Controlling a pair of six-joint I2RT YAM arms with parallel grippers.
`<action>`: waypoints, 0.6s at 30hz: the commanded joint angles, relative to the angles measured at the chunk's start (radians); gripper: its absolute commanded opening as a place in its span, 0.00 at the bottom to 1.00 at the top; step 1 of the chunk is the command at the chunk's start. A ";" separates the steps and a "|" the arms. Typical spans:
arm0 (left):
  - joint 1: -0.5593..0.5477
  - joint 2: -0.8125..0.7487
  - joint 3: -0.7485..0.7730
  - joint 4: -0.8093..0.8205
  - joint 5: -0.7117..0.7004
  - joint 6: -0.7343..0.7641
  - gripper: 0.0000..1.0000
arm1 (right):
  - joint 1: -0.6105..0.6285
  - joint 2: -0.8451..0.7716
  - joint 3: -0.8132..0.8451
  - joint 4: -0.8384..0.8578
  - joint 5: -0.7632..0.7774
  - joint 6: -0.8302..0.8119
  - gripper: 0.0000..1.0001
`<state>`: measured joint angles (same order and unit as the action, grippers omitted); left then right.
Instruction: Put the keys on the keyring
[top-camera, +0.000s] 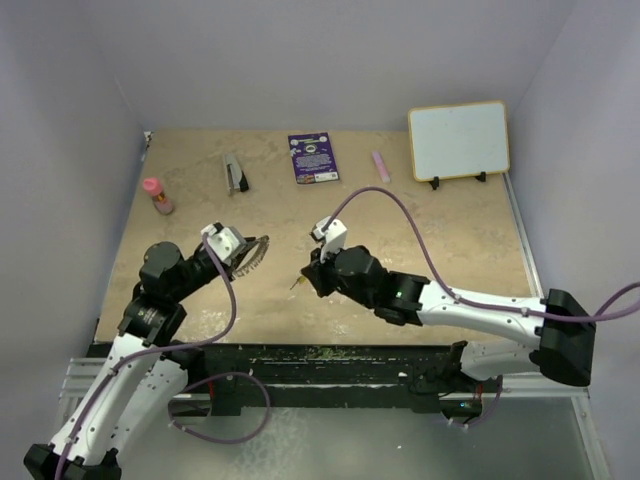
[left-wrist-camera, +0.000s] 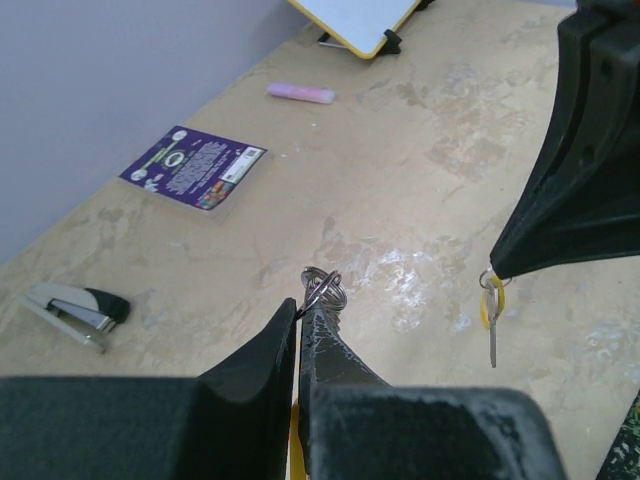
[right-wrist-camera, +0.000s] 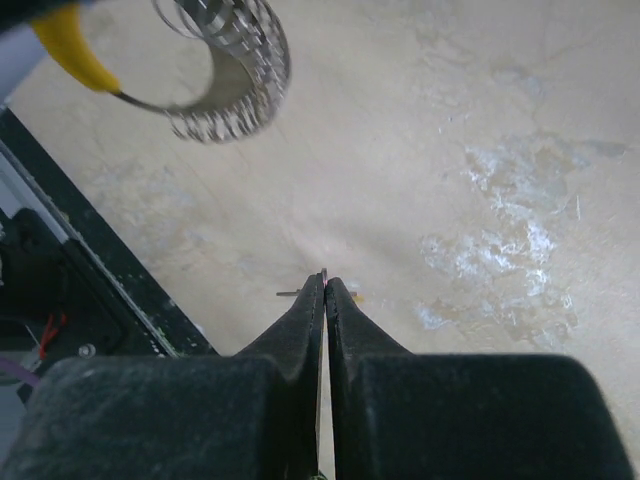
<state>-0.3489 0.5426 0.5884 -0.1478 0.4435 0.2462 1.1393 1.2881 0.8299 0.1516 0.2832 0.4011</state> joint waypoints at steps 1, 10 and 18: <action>0.006 0.033 -0.026 0.181 0.096 -0.148 0.03 | 0.030 -0.072 0.043 0.010 0.058 0.008 0.00; 0.005 0.044 -0.045 0.194 0.137 -0.199 0.03 | 0.111 -0.078 0.217 -0.045 0.142 0.006 0.00; 0.005 0.045 -0.031 0.171 0.164 -0.219 0.03 | 0.122 -0.005 0.321 -0.050 0.218 -0.011 0.00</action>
<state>-0.3489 0.5919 0.5343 -0.0174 0.5755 0.0608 1.2572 1.2587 1.1007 0.0891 0.4232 0.4004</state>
